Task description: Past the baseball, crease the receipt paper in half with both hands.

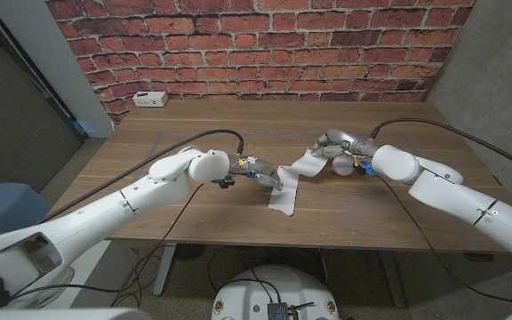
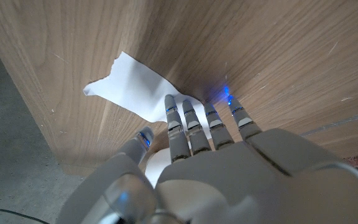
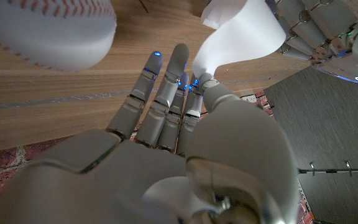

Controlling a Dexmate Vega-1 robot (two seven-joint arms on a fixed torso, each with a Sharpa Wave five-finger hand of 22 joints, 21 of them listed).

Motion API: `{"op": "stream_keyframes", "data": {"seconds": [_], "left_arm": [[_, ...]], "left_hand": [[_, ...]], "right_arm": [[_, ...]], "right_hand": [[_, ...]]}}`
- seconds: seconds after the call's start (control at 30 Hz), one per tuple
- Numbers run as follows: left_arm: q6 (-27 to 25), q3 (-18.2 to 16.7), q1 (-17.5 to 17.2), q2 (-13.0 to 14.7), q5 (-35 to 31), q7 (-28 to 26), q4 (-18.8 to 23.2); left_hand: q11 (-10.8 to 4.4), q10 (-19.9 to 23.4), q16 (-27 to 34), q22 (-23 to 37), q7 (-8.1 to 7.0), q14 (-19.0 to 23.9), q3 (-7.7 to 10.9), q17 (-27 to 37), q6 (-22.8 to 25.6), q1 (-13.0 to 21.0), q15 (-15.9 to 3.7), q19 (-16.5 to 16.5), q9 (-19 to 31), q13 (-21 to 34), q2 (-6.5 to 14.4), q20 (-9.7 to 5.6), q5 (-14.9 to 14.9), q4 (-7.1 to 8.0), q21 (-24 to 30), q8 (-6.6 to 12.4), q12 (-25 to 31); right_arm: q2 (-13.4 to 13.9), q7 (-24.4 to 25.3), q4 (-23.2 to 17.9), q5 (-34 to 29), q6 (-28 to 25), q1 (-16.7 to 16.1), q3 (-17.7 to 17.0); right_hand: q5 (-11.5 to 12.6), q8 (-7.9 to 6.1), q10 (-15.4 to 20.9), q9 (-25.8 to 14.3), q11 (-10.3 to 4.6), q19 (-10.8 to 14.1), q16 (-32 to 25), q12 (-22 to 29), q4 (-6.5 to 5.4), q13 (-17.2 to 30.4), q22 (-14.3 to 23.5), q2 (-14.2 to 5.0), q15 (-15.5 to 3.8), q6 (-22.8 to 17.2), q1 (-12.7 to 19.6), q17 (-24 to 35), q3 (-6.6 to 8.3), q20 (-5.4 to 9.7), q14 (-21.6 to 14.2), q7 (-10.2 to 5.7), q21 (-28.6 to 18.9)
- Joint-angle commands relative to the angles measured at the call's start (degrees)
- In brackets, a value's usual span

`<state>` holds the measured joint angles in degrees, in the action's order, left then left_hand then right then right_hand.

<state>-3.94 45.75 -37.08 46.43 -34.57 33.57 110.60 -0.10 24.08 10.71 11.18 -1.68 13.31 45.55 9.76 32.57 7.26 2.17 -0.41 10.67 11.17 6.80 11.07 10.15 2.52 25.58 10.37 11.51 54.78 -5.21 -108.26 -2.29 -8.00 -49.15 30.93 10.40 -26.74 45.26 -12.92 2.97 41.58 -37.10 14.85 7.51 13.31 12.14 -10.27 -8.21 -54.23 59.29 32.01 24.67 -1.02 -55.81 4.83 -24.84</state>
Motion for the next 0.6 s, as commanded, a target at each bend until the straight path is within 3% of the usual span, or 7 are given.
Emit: {"op": "stream_keyframes", "data": {"seconds": [0.03, 0.2, 0.3, 0.4, 0.43, 0.53, 0.6], "left_arm": [[-2.5, -4.4, -2.9, 1.2, 2.9, -5.8, 4.5], [0.3, -7.0, -4.5, 1.5, 8.1, -9.8, 4.4], [1.5, -8.8, -6.1, 2.0, 10.7, -12.7, 4.9], [1.4, -9.2, -6.7, 2.5, 10.3, -14.1, 5.9], [1.8, -9.2, -6.8, 2.6, 10.7, -14.3, 5.8], [4.4, -9.8, -6.8, 2.5, 14.2, -14.5, 4.4], [6.5, -10.6, -7.6, 2.7, 16.2, -16.1, 3.7]], "left_hand": [[0.9, 0.1, 0.0, 0.1, -1.41, -0.2, -0.14, 0.3, -1.7, 0.9, 0.5, -0.4, 0.1, 0.2, 2.6, 0.28, -0.1, -0.79, -0.2, -0.33, -0.3], [1.16, 0.0, 0.3, 0.2, -1.58, 0.6, -0.33, 0.3, -1.7, 1.5, 1.5, 0.1, 0.1, 0.3, 2.7, 0.43, -0.2, -1.41, 0.0, 0.04, 0.0], [1.26, 1.0, 0.6, 0.4, -1.36, 2.0, -0.49, 0.2, 0.2, 2.6, 1.32, 1.7, 0.0, 0.2, 2.5, 0.19, -0.1, -2.77, 0.6, 0.82, 0.6], [0.3, 1.8, 0.8, 0.5, -2.59, 3.8, -0.93, 0.2, 1.2, 5.0, -0.19, 3.5, -0.1, 0.1, 0.9, -0.69, -0.3, -6.53, 1.3, 0.94, 0.9], [0.28, 1.8, 0.9, 0.5, -2.61, 3.9, -0.97, 0.2, 1.2, 5.2, -0.3, 3.5, -0.1, 0.1, 0.9, -0.69, -0.3, -6.75, 1.3, 0.91, 0.9], [0.68, 2.2, 1.1, 0.5, -1.78, 4.7, -1.41, 0.3, 1.1, 5.6, -0.07, 3.5, -0.1, 0.1, 0.6, -0.71, -0.4, -7.48, 1.3, 0.78, 1.0], [1.23, 3.1, 1.7, 0.7, 0.02, 5.8, -2.43, 0.8, 1.9, 5.1, 0.4, 3.8, 0.0, 0.2, 1.4, -0.59, -0.5, -6.91, 1.5, 1.02, 1.3]], "right_arm": [[1.6, 1.8, -1.5, -0.8, 0.4, -2.5, -1.3], [1.9, 2.3, -1.8, -1.6, 0.2, -2.9, -1.5], [1.9, 2.7, -1.7, -1.9, 0.2, -3.2, -1.7], [1.7, 2.9, -1.5, -1.6, 0.8, -3.4, -2.0], [1.6, 3.1, -1.5, -1.7, 0.8, -3.4, -2.0], [1.4, 3.8, -1.5, -1.9, 1.5, -3.5, -2.3], [1.2, 4.3, -1.6, -1.9, 2.0, -3.7, -2.6]], "right_hand": [[-0.1, -0.29, 0.7, 0.1, -0.13, -0.2, -0.1, -0.1, -0.09, 0.1, 0.3, -0.06, -0.95, -0.8, 0.6, 0.2, 0.21, 0.4, -0.3, 0.14, -0.5], [0.0, -0.32, 0.9, 0.2, 0.0, -0.5, 0.2, -0.2, 0.03, 0.2, 0.3, -0.02, -0.8, -0.9, 0.8, 0.1, 0.34, 0.45, 0.2, 0.04, -0.6], [-0.1, -0.35, 0.9, 0.3, -0.08, -0.7, 0.3, -0.2, -0.06, 0.2, 0.3, -0.03, -0.81, -1.0, 0.8, 0.2, 0.32, 0.47, 0.3, 0.04, -0.6], [-0.1, -0.41, 1.0, 0.4, -0.07, -0.8, 0.3, -0.2, -0.08, 0.2, 0.3, 0.01, -0.89, -1.2, 0.8, 0.1, 0.34, 0.49, 0.2, 0.06, -0.7], [0.0, -0.41, 1.1, 0.4, 0.05, -0.8, 0.3, -0.2, -0.02, 0.2, 0.3, 0.02, -0.79, -1.2, 0.9, 0.1, 0.38, 0.48, 0.2, 0.08, -0.7], [-0.1, -0.48, 1.4, 0.5, -0.14, -0.9, 0.2, -0.2, -0.12, 0.2, 0.4, 0.02, -0.93, -1.4, 0.8, 0.1, 0.35, 0.51, -0.1, 0.23, -0.8], [0.0, -0.52, 1.6, 0.6, -0.21, -0.8, 0.0, -0.2, -0.05, 0.2, 0.4, 0.05, -0.93, -1.5, 0.9, 0.2, 0.41, 0.5, -0.4, 0.14, -1.0]]}}
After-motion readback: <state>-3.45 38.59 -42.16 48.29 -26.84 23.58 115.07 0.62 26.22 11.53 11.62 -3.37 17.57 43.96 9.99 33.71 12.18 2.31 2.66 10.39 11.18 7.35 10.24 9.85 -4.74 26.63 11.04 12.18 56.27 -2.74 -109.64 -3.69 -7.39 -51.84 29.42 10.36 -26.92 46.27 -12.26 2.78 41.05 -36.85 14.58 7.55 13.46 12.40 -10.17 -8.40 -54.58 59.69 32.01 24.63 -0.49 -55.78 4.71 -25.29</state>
